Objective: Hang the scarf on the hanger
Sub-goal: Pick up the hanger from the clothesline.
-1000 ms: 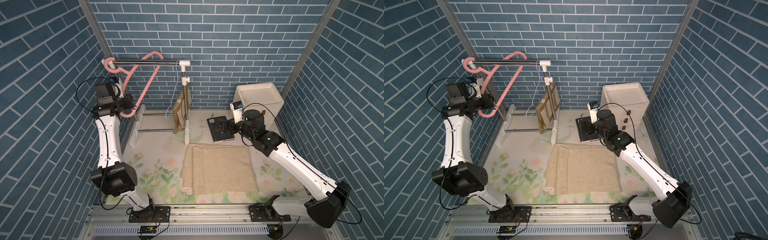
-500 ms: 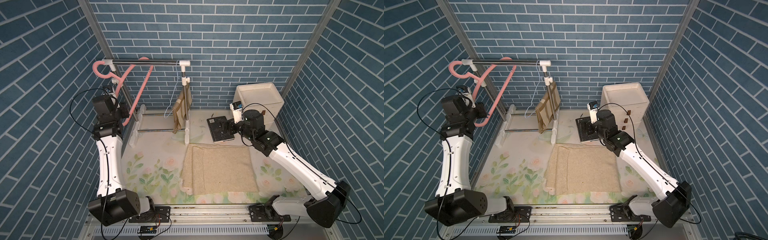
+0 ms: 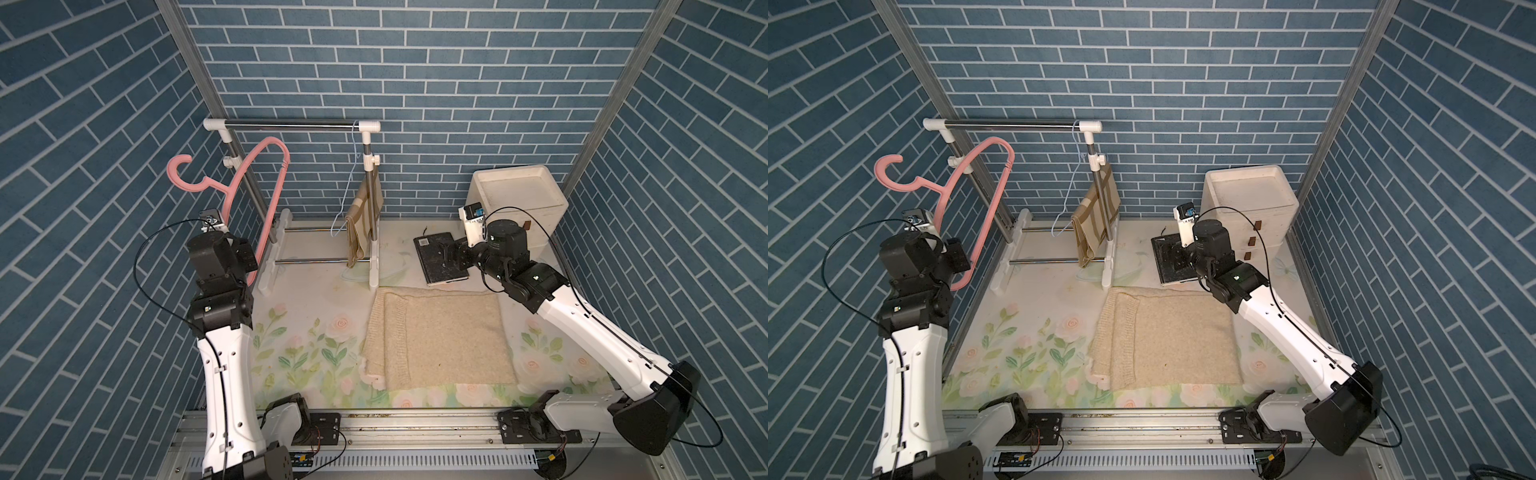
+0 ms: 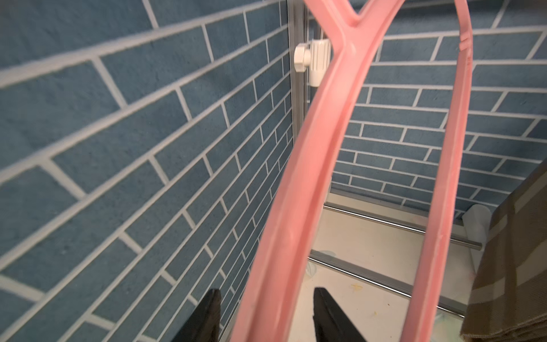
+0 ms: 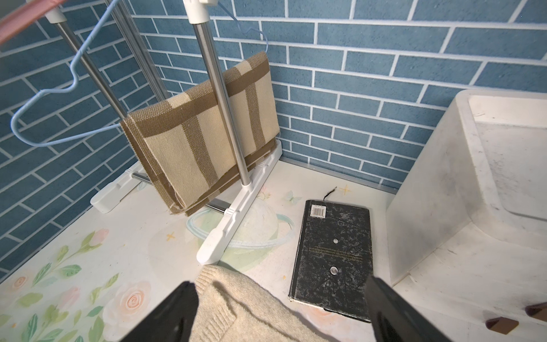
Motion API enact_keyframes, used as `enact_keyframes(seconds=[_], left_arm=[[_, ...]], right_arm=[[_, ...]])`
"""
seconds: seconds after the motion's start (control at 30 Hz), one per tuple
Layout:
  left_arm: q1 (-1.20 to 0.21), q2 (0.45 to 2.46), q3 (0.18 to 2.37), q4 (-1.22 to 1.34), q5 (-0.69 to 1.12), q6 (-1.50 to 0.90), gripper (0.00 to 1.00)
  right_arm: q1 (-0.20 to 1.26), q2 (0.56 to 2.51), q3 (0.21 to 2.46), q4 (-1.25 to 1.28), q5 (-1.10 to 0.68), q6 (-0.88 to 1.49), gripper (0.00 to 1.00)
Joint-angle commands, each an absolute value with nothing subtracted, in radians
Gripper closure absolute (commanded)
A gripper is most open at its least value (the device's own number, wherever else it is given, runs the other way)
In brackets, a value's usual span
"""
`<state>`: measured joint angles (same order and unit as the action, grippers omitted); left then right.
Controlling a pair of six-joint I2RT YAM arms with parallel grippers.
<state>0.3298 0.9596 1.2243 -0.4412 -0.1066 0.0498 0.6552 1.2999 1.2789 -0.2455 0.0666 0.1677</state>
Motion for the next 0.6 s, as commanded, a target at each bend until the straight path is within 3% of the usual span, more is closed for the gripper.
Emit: enact_keyframes(seconds=[0.0,0.13,0.33,0.57], left_arm=[[0.333,0.878,1.215,-0.453,-0.054,-0.005,0.80],[0.333,0.804,1.222,-0.472,0.068,-0.063,0.80],[0.333,0.770,1.240,-0.482,0.292,-0.149,0.80],[0.332,0.750,1.198,-0.352,0.537,-0.309,0.80]], right_arm=[[0.653,1.290,1.258,-0.208,0.067,0.217,0.06],[0.636,1.264,1.247,-0.181,0.018,0.244,0.06],[0.597,1.217,1.229,-0.035,-0.192,0.349,0.06],[0.599,1.244,1.203,0.283,-0.422,0.568,0.08]])
